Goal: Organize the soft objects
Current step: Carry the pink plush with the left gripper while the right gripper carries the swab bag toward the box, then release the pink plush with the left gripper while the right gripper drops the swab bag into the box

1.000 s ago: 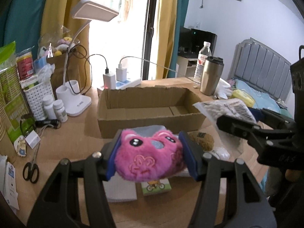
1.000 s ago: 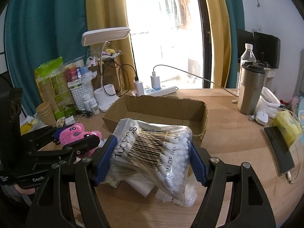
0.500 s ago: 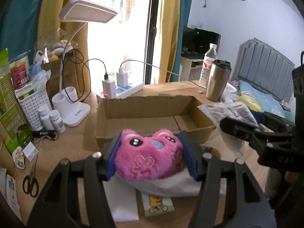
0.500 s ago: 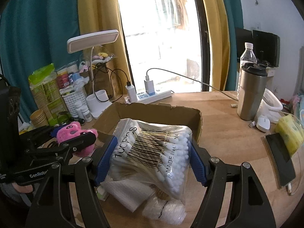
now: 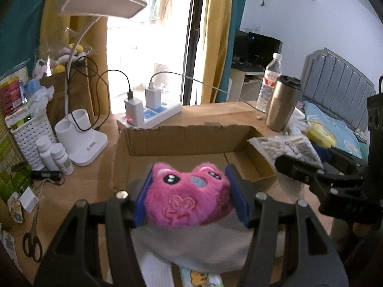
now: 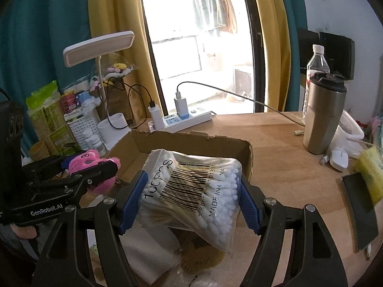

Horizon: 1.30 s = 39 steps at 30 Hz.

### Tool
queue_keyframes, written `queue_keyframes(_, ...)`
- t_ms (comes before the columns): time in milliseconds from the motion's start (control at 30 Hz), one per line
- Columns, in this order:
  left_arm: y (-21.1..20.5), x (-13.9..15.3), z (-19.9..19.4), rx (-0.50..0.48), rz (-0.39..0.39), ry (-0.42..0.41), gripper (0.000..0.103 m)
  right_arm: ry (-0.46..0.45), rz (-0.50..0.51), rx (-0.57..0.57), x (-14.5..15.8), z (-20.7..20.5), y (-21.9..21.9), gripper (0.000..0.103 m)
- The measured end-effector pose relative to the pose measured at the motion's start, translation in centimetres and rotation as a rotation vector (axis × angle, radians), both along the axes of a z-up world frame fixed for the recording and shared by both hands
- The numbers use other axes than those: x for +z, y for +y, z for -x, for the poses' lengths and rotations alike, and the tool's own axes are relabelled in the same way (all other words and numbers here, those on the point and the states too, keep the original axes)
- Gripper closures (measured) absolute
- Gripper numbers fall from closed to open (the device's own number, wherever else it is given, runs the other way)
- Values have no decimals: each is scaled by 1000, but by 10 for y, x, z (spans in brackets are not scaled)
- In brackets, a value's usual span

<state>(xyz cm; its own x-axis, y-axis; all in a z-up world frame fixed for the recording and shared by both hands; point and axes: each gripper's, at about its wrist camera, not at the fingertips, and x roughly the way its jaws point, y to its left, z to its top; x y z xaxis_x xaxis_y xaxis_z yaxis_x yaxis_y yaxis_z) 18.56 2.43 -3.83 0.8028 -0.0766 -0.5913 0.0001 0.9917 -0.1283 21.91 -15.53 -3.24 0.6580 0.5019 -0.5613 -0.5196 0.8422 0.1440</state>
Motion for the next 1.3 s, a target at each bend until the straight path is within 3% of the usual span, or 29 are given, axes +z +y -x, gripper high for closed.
queue_keyframes(567,2,-21,-56,-11,25,47,44,57,14,-5,-26,-46,8,28)
queue_keyframes(933,-3,-44,-77,-60,91,143,41,116,19,-4,-43,-59,13,28)
queue_keyframes(1300,5,-40,-63,-27,118,153,26,131,30,-24,-38,-53,11,20)
